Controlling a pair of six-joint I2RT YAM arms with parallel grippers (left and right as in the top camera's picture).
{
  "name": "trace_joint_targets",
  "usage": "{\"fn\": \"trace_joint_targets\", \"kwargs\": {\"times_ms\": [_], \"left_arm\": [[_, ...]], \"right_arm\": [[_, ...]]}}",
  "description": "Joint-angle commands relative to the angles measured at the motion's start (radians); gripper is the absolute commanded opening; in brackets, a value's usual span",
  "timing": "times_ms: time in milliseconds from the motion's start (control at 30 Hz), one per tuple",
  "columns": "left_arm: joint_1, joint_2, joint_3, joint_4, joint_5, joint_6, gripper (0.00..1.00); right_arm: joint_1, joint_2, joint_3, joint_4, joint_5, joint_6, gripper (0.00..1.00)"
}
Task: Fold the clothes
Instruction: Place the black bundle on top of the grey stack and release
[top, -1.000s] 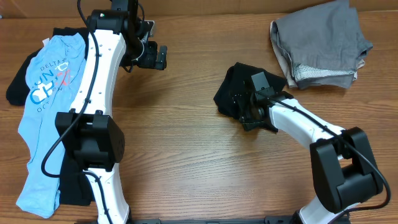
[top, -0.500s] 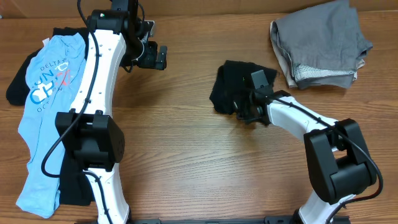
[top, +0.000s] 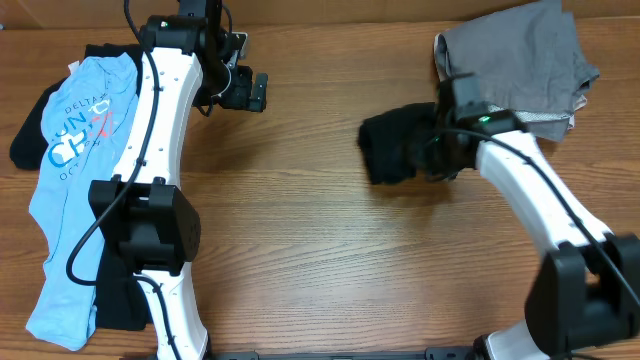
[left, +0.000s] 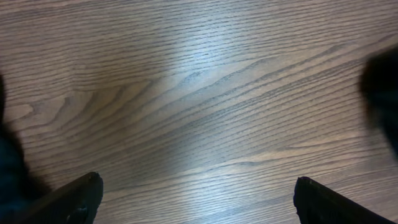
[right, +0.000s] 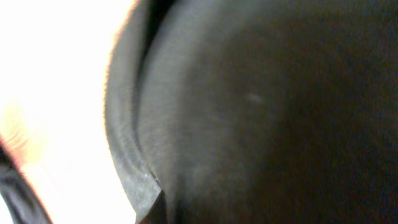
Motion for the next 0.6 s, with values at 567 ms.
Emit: {"fn": "trace_joint_targets", "kwargs": {"times_ms": [567], "left_arm": [[0.008,0.009,-0.005,0.022,-0.014,-0.006,1.00]], "right_arm": [[-0.203,-0.049,0.496,0.113,0.248,-0.478,0.04]]}}
